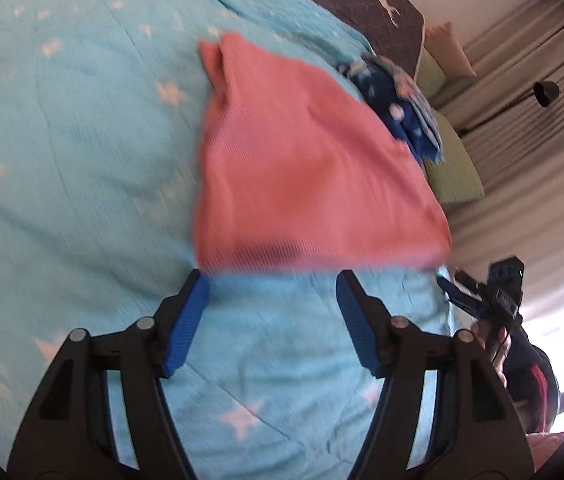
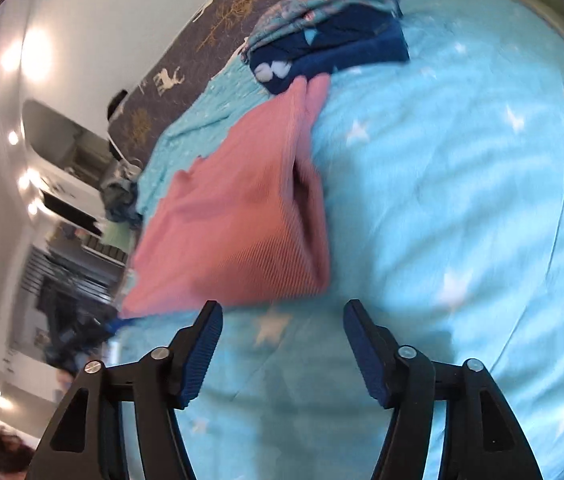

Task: Fold small clothes

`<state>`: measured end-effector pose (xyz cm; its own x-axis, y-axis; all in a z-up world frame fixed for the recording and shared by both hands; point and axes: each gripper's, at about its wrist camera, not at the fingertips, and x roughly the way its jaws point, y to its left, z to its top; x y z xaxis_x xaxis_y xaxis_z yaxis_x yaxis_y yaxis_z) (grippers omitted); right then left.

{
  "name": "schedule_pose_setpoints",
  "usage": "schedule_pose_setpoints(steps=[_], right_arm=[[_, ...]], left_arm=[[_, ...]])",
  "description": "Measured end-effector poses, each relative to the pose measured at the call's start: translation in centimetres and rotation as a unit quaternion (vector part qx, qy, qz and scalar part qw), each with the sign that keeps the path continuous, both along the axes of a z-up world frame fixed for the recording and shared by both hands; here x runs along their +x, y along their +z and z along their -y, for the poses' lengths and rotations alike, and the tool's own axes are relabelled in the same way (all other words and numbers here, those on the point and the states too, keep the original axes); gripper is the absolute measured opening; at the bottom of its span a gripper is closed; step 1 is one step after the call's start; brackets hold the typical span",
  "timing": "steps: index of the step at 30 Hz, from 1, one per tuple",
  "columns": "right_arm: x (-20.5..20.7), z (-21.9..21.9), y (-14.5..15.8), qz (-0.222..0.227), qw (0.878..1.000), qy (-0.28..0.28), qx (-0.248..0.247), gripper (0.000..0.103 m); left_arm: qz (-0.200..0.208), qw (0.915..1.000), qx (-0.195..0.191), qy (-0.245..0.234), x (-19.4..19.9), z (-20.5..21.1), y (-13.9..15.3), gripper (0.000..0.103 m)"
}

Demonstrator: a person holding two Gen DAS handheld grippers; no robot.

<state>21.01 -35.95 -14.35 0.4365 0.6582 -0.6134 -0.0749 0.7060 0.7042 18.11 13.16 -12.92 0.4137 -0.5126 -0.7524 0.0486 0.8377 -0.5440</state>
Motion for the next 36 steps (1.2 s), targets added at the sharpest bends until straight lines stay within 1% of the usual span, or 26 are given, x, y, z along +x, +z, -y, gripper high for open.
schedule_pose_setpoints(steps=[2,3,5,6,7,8,9,10,11,12,13,16,18,20,22,24,26,28,29,30,31,32,33,34,35,36], right_arm=[[0.2,-0.4,-0.2,0.001,1.000,-0.002,0.016,0.069],[0.6,-0.6,-0.2,0.001,1.000,-0.005,0.023,0.070],[2.2,-1.0,-0.7,-0.002,0.997,-0.004,0.072,0.075],[2.9,-1.0,-1.1,-0.008,0.996,-0.009,0.091,0.075],[3.8,-1.1,-1.6,-0.013,0.994,-0.019,0.108,0.075],[4.4,-1.2,-1.6,-0.013,0.993,-0.024,0.113,0.074],[4.9,-1.5,-1.4,-0.015,0.994,-0.029,0.104,0.061],[5.1,-1.8,-1.3,-0.020,0.995,-0.032,0.091,0.019],[5.2,-2.3,-1.2,-0.031,0.996,-0.027,0.075,0.008],[5.0,-2.6,-0.8,-0.033,0.997,-0.033,0.063,0.008],[4.5,-2.7,-0.2,-0.023,0.997,-0.035,0.064,0.007],[2.3,-2.4,3.0,0.015,0.995,-0.034,0.089,0.006],[0.3,-2.4,5.5,0.040,0.994,-0.021,0.098,0.006],[-1.9,-2.7,7.3,0.058,0.994,-0.006,0.089,0.006],[-5.0,-3.3,8.6,0.071,0.995,0.011,0.064,0.006],[-8.1,-3.7,8.6,0.065,0.997,0.019,0.047,0.006],[-11.3,-3.8,7.4,0.039,0.998,0.018,0.037,0.006],[-14.7,-3.5,5.3,0.002,0.999,0.009,0.037,0.006],[-16.1,-3.5,4.2,-0.017,0.999,0.009,0.036,0.007],[-17.2,-3.6,3.2,-0.034,0.999,0.017,0.021,0.009],[-17.6,-3.7,2.6,-0.048,0.999,0.024,-0.006,0.012],[-17.9,-3.8,2.2,-0.061,0.997,0.025,-0.039,0.014],[-18.1,-3.6,2.0,-0.070,0.994,0.018,-0.086,0.023],[-18.2,-3.4,2.5,-0.065,0.992,0.011,-0.106,0.026],[-18.0,-3.0,3.4,-0.049,0.992,0.001,-0.117,0.027],[-17.6,-2.5,4.6,-0.027,0.992,-0.011,-0.126,0.030]], left_arm=[[0.014,0.9998,0.015,0.001,0.3,0.9,-0.2,0.067],[0.025,0.9995,0.016,0.006,0.9,1.2,-0.1,0.066],[0.030,0.9990,0.003,0.033,2.0,1.1,-0.2,0.057],[0.027,0.9984,-0.016,0.047,2.6,0.9,-0.4,0.045],[0.021,0.9976,-0.034,0.056,3.0,0.6,-0.8,0.019],[0.004,0.9958,-0.062,0.068,3.7,0.2,-1.5,0.005],[-0.006,0.9945,-0.073,0.075,3.8,0.1,-1.9,0.005],[-0.007,0.9936,-0.077,0.082,3.7,-0.1,-2.0,0.005],[0.005,0.9943,-0.071,0.079,3.2,-0.1,-1.4,0.005],[0.018,0.9950,-0.063,0.076,2.6,0.0,-0.7,0.005],[0.038,0.9953,-0.056,0.069,2.0,0.1,0.4,0.005],[0.083,0.9943,-0.045,0.050,-0.2,-0.1,3.9,0.005],[0.104,0.9932,-0.038,0.036,-2.0,-0.3,5.9,0.005],[0.110,0.9935,-0.023,0.017,-4.6,-0.3,7.4,0.005],[0.106,0.9944,-0.008,0.000,-7.2,-0.3,7.7,0.005],[0.087,0.9962,0.002,-0.012,-9.9,-0.4,7.0,0.005],[0.055,0.9983,0.009,-0.015,-12.6,-0.7,5.6,0.005],[0.033,0.9992,0.015,-0.017,-14.4,-1.0,4.4,0.005],[0.021,0.9993,0.026,-0.019,-15.2,-1.2,3.7,0.006],[0.011,0.9984,0.052,-0.017,-15.8,-1.4,3.2,0.008],[0.006,0.9956,0.094,-0.007,-16.2,-1.6,2.9,0.019],[0.002,0.9903,0.139,0.005,-16.3,-1.8,2.8,0.029],[0.007,0.9842,0.176,0.021,-16.2,-2.2,3.2,0.045],[0.022,0.9807,0.192,0.033,-16.2,-2.4,3.9,0.050],[0.050,0.9788,0.194,0.042,-16.1,-2.6,5.0,0.050],[0.086,0.9758,0.195,0.048,-15.9,-2.6,6.4,0.053]])
